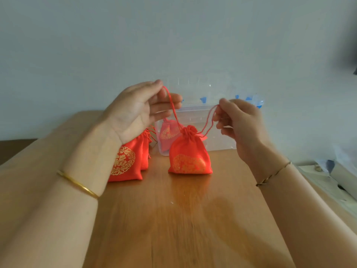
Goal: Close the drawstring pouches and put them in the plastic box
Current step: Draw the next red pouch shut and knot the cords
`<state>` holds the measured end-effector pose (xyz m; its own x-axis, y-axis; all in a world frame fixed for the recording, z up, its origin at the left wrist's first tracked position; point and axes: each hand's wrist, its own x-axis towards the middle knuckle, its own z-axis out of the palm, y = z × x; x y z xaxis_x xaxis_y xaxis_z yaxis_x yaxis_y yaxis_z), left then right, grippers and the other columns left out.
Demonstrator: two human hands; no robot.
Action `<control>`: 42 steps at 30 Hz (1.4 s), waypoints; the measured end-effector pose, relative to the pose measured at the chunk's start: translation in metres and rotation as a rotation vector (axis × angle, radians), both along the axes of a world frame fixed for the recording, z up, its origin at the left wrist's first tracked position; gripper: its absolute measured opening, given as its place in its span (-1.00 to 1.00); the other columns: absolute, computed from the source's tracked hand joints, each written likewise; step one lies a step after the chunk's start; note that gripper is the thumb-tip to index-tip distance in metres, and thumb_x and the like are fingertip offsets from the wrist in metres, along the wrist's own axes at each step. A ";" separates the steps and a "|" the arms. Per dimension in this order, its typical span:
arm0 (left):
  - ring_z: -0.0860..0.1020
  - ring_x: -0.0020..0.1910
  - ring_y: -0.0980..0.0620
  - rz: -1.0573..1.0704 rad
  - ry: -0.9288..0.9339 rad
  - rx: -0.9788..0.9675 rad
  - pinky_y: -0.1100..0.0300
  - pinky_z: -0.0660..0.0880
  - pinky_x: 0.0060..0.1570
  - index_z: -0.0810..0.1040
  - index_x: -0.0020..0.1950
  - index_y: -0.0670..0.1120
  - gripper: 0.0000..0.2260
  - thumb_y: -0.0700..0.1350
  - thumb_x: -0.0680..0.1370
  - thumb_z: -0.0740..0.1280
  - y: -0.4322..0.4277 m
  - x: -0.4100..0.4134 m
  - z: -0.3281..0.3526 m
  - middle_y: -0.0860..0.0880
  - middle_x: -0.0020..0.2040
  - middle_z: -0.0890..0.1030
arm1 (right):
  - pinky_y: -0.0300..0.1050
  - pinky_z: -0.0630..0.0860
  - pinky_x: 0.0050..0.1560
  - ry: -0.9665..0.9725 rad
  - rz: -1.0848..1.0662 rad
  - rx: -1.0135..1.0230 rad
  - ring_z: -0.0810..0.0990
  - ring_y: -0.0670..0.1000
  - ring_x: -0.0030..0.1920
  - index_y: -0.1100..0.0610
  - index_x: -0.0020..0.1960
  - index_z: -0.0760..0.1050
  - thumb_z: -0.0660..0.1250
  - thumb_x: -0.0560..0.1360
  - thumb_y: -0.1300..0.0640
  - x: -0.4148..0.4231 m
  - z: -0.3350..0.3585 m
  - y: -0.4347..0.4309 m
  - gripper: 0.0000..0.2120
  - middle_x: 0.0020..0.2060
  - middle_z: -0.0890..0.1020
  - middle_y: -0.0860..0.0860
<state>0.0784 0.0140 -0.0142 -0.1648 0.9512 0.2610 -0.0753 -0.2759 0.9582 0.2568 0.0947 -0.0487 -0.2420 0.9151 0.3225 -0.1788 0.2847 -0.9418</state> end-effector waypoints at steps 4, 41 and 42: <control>0.50 -0.36 0.12 0.041 0.067 0.007 0.28 0.52 -0.26 0.56 -0.10 -0.14 -0.86 -0.17 0.56 0.21 0.002 0.012 0.000 0.02 -0.34 0.54 | -0.29 0.35 -0.43 -0.073 0.046 0.214 0.45 -0.11 -0.45 0.10 -0.37 0.46 0.24 0.53 0.15 -0.019 0.032 -0.012 -0.71 -0.43 0.55 -0.04; 0.53 -0.31 0.21 0.099 0.526 0.113 0.40 0.49 -0.24 0.60 -0.01 -0.08 -0.76 -0.39 0.46 0.31 0.002 0.016 -0.006 0.04 -0.26 0.56 | -0.15 0.44 -0.20 -0.091 0.376 0.082 0.55 -0.05 -0.23 0.16 -0.02 0.49 0.16 0.59 0.16 -0.033 -0.006 -0.001 -0.85 -0.27 0.59 -0.01; 0.52 -0.29 0.22 0.142 0.646 0.171 0.41 0.47 -0.20 0.60 0.01 -0.06 -0.73 -0.39 0.46 0.32 0.003 0.017 -0.006 0.05 -0.24 0.55 | -0.16 0.45 -0.19 -0.091 0.410 0.072 0.56 -0.05 -0.24 0.15 -0.04 0.49 0.14 0.59 0.19 -0.034 -0.007 -0.002 -0.84 -0.28 0.59 -0.01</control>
